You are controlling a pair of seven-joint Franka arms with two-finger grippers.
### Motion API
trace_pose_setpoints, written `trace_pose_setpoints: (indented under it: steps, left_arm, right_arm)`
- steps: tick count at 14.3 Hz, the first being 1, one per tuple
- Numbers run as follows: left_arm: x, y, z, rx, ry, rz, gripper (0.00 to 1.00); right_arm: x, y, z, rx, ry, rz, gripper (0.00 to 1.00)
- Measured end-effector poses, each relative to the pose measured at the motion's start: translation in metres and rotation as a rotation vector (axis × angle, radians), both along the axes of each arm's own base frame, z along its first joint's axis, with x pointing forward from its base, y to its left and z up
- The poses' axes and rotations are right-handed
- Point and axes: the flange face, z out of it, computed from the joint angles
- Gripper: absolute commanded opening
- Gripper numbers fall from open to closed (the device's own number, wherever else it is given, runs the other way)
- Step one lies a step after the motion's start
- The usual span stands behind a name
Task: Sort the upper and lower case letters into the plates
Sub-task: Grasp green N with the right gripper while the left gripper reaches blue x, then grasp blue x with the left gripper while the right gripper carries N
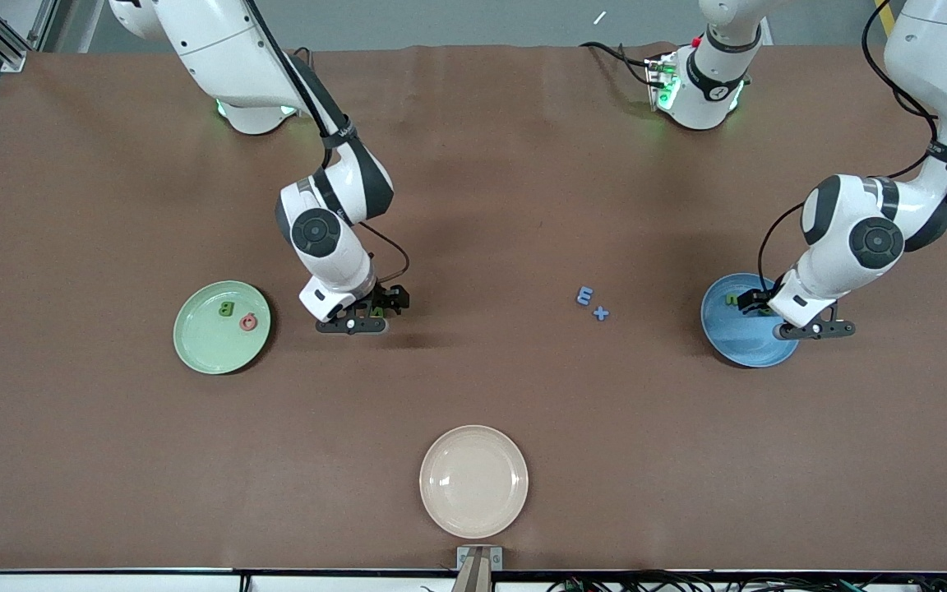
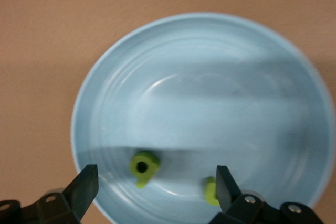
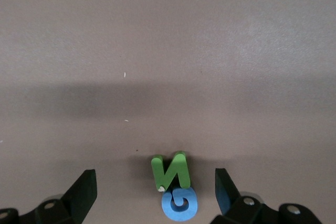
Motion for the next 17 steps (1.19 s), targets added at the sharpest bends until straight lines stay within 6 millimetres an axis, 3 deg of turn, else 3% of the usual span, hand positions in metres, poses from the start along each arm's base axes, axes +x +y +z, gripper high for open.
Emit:
trace_pose_setpoints:
  steps: [4,9,14,17]
  left_arm:
    - [0.006,-0.055,0.033,0.013,-0.008,0.016,1.0]
    - [0.018,-0.148,0.077,-0.022,-0.056,0.206,1.0]
    - [0.016,-0.242,0.075,-0.09,-0.055,0.469,1.0]
    - [0.018,-0.283,0.061,-0.125,-0.021,0.607,1.0]
  right_arm:
    - [0.0,-0.002,-0.014,-0.006,-0.006,0.003,0.94]
    - [-0.002,0.0,-0.024,-0.013,-0.014,0.02,0.73]
    - [-0.002,-0.001,-0.026,-0.017,-0.017,0.024,0.67]
    - [-0.002,-0.002,-0.026,-0.018,-0.016,0.024,0.66]
